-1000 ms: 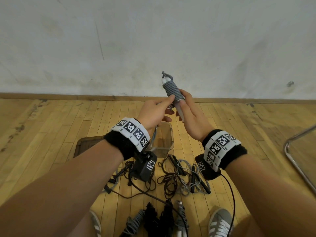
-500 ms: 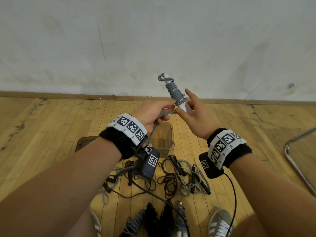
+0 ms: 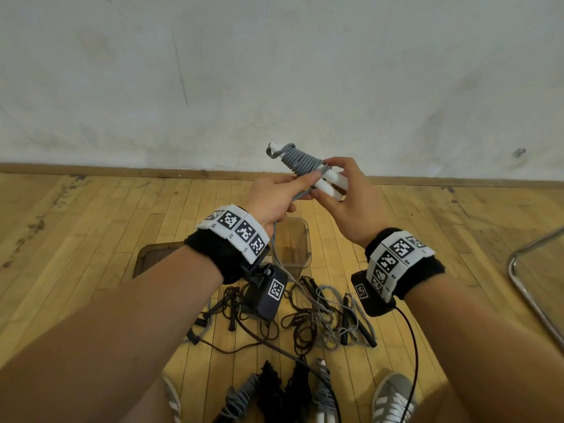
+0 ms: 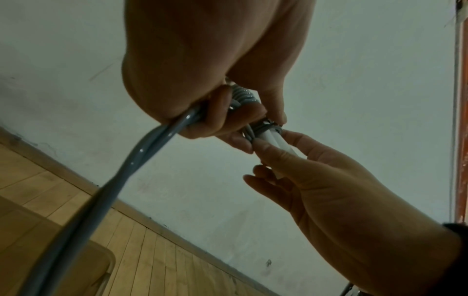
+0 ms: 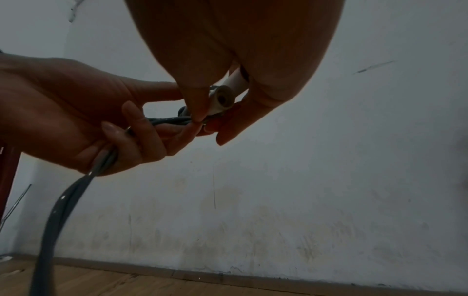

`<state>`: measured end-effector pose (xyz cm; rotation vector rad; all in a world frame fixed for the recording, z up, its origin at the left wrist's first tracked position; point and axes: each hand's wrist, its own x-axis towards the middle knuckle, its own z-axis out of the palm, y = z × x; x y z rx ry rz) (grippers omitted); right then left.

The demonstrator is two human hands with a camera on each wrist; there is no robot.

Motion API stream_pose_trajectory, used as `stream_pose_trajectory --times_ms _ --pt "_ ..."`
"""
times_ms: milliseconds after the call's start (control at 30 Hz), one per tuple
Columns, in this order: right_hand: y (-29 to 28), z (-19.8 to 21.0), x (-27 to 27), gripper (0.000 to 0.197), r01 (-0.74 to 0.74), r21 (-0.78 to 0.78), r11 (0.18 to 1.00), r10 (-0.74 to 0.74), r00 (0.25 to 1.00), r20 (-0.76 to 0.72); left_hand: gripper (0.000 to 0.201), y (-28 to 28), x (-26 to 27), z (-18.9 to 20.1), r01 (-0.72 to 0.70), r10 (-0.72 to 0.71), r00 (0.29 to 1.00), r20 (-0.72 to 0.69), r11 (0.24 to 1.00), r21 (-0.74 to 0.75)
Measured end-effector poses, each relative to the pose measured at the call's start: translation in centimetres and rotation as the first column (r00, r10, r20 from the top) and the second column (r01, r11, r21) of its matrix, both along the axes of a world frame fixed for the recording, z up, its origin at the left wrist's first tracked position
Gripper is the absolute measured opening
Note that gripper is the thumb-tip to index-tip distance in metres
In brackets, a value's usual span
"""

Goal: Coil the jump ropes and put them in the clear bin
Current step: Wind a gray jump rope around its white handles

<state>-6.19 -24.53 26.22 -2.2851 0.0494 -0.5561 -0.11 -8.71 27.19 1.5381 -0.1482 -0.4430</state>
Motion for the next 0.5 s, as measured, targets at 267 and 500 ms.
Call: stream_pose_trajectory --times_ms 267,500 --pt "0.3 -0.4 -0.1 0.063 0.05 -0.001 0.999 -0.05 0.998 0.041 0.028 -0.4 0.2 -0.7 -0.076 0.077 0.996 0.049 0.997 -0.029" --pt "0.3 -0.7 -0.2 0.064 -0.021 0.216 0.976 0.05 0.99 -0.131 0.027 0.6 0.8 -0.7 0.025 -0.025 0.999 0.022 1.0 0.017"
